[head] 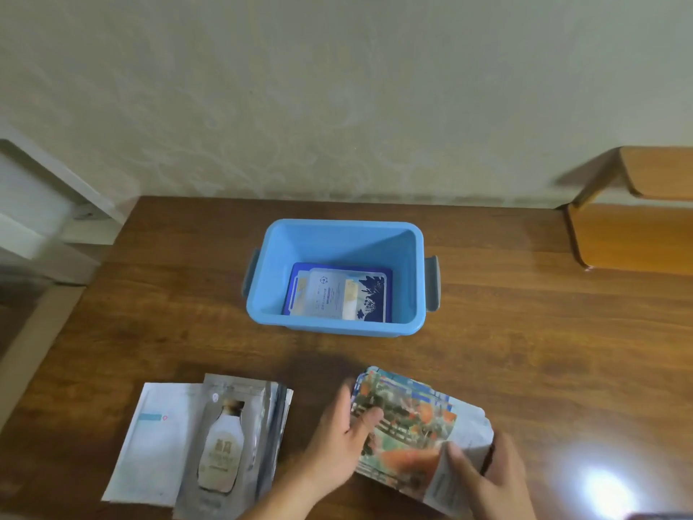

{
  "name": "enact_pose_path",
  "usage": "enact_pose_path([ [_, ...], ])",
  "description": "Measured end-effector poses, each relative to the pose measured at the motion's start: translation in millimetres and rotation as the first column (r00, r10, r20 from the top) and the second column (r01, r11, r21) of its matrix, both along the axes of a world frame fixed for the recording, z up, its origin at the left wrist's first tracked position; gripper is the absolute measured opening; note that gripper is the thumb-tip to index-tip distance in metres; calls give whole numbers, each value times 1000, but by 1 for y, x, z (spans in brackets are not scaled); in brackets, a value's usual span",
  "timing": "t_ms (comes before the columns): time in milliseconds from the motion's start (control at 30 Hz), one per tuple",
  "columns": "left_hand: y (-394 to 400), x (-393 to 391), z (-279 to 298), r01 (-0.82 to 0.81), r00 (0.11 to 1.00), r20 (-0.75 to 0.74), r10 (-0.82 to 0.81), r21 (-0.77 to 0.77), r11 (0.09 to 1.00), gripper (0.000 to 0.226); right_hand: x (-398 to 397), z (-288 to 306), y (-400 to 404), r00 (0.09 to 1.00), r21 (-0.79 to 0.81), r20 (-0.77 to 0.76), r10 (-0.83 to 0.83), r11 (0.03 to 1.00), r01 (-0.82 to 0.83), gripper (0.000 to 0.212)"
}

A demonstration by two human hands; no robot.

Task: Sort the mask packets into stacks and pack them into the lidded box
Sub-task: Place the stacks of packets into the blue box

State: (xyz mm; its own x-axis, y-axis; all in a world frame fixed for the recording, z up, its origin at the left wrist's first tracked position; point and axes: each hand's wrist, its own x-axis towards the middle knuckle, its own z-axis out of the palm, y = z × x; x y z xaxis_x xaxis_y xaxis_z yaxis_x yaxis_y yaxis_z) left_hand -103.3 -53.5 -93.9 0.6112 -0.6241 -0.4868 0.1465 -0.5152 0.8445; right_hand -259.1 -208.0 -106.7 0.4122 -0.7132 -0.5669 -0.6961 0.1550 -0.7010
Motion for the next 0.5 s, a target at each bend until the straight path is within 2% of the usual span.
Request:
enact_pose_path([
  [100, 5, -13, -10, -122, 990, 56, 130, -135, 983, 27, -3, 3, 3, 975, 74, 224, 2, 997, -19, 59],
  [200, 7, -19, -14, -181, 963, 159, 216, -208, 961, 41, 1, -5, -1, 863, 101, 504, -19, 994, -37, 71],
  [267, 4, -16, -12, -133, 910, 349, 222, -262, 956, 40, 4, -4, -5, 811, -12, 575, 105, 993, -120, 77],
  [333, -1, -9, -12, -34, 828, 511, 230, -364, 931, 37, 12, 0, -14, 752, -138, 627, 204, 979, -151, 70],
  [400, -5, -5, -28, 44, 799, 553, 236, -445, 894, 36, 17, -2, -24, 647, -257, 699, 304, 951, -170, 54],
  [500, -4, -4, -48, 90, 820, 543, 179, -431, 898, 33, 21, -19, -42, 579, -510, 592, 561, 817, -269, 42],
])
